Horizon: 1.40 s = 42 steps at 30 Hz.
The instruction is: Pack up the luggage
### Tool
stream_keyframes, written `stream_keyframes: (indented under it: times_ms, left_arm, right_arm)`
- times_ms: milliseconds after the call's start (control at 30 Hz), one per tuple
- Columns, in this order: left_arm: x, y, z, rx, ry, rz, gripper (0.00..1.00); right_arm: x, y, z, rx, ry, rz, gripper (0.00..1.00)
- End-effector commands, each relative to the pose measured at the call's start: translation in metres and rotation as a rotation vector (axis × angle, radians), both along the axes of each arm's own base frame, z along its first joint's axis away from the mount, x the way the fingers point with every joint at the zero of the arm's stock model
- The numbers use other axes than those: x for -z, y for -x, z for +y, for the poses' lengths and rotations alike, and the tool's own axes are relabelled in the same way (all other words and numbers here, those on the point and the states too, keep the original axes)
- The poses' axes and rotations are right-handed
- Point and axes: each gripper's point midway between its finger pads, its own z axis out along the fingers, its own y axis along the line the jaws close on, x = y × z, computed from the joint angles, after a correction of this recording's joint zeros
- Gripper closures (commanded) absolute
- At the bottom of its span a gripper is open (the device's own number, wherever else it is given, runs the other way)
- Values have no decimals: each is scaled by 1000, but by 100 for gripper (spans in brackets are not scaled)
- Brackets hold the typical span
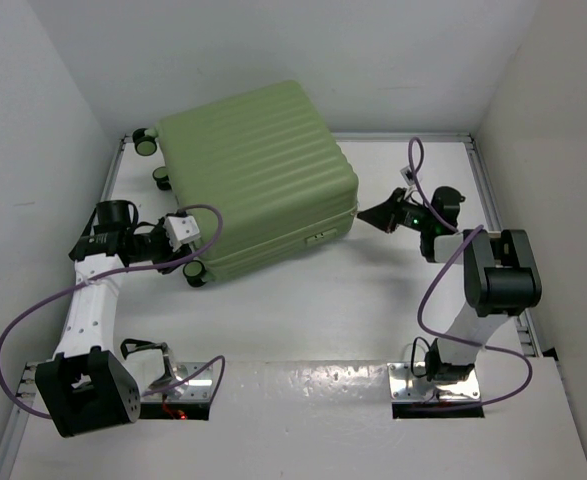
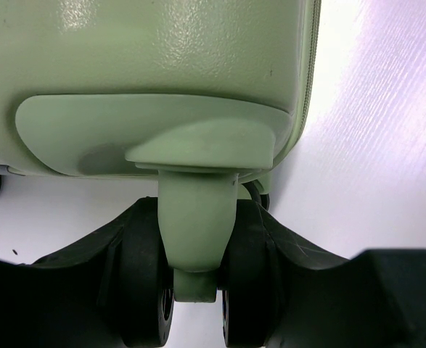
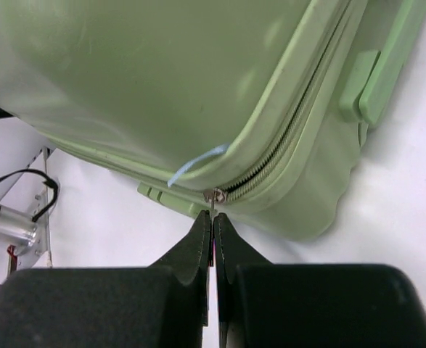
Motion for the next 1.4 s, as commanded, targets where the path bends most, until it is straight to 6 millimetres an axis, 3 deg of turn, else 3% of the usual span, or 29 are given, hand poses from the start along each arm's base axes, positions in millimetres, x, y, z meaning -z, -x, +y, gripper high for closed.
stream_keyframes:
  times_ms: [0,233,600,667,867,1033,1067,1233,1367]
  left_arm:
    - [20,5,33,-125,-86,76,100]
    - [19,2,34,-119,-91,71,100]
    - [20,0,35,-112,-94,75,100]
    - [20,0,35,-112,-94,75,100]
    - [18,-2,40,-133,-100,74,100]
    - [16,-2,64,-230,-116,106,100]
    - [15,-2,73,-269,-142,114,100]
    - [28,4,111,-324,-197,203,100]
    - [30,-5,158,-449,-221,205,100]
  right_arm:
    - [-40,-13,9,-81,18,-223,100]
    - [-28,-8,18,-127,38,-204,100]
    - [-14,-8,26,-130,77,-169,88]
    - [-14,-9,26,-132,77,-172,95]
    - [-14,-5,27,-130,71,-178,100]
    - [-12,-17,12,-17,95,-164,100]
    - [-12,-26,-5,58,114,-160,100]
    - [-5,-42,-38,232,213,-160,100]
    - [-13,-58,-48,307,224,-174,100]
